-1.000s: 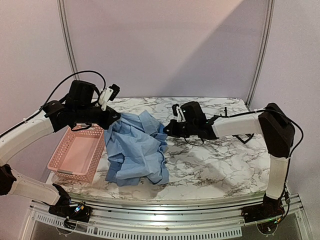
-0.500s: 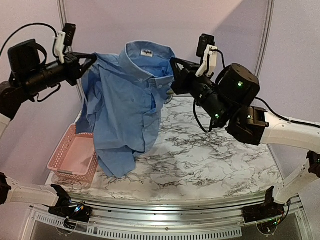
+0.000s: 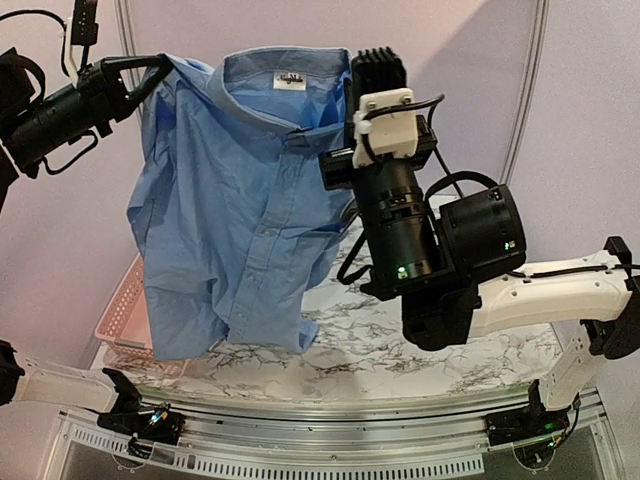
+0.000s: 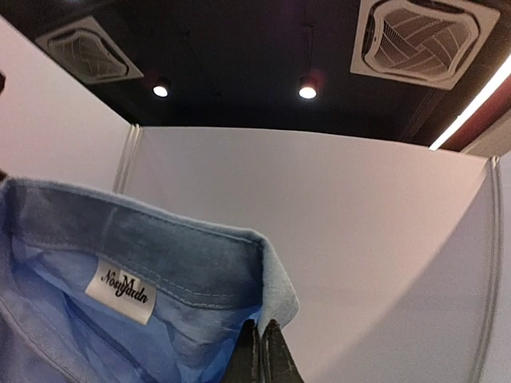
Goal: Remove the brooch from the garment
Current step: Flatten out the flattened clothing at the center of the board.
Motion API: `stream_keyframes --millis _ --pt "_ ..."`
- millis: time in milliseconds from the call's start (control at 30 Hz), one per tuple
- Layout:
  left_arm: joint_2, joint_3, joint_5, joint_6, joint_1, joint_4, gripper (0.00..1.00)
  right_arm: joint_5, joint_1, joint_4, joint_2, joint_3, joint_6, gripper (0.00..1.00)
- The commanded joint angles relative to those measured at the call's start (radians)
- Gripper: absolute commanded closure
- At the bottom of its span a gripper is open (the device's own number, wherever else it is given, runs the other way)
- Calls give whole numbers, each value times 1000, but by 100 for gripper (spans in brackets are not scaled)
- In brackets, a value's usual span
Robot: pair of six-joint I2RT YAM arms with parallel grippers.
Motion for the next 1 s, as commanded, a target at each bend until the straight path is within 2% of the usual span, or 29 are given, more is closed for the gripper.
stream_keyframes --millis 0,100,167,300,467,567,633,767,867,967 --pt "32 52 43 -62 -3 41 100 75 0 351 30 43 -348 100" --pt "57 86 39 -96 -3 37 100 95 -3 276 -3 21 -332 100" --pt "68 90 -5 -124 -3 41 100 120 -26 151 -46 2 -279 100" --pt "127 66 -112 -147 -3 1 100 164 -111 -121 -123 -46 -12 100" --pt "185 -49 -295 -120 -3 20 100 214 -203 -233 -193 -100 139 100" --pt "210 -142 -326 -96 -3 91 100 229 -275 -414 -211 -121 267 100" --pt "240 -180 -286 -88 -3 116 100 198 -321 -632 -224 -129 420 100" --pt "336 -213 -230 -75 -1 118 100 88 -441 -1030 -232 -134 873 100" --pt "439 -216 -289 -63 4 106 100 -37 -511 -1138 -199 -135 1055 100" --pt "552 -160 -388 -60 21 65 100 -163 -572 -1171 -126 -117 1133 100"
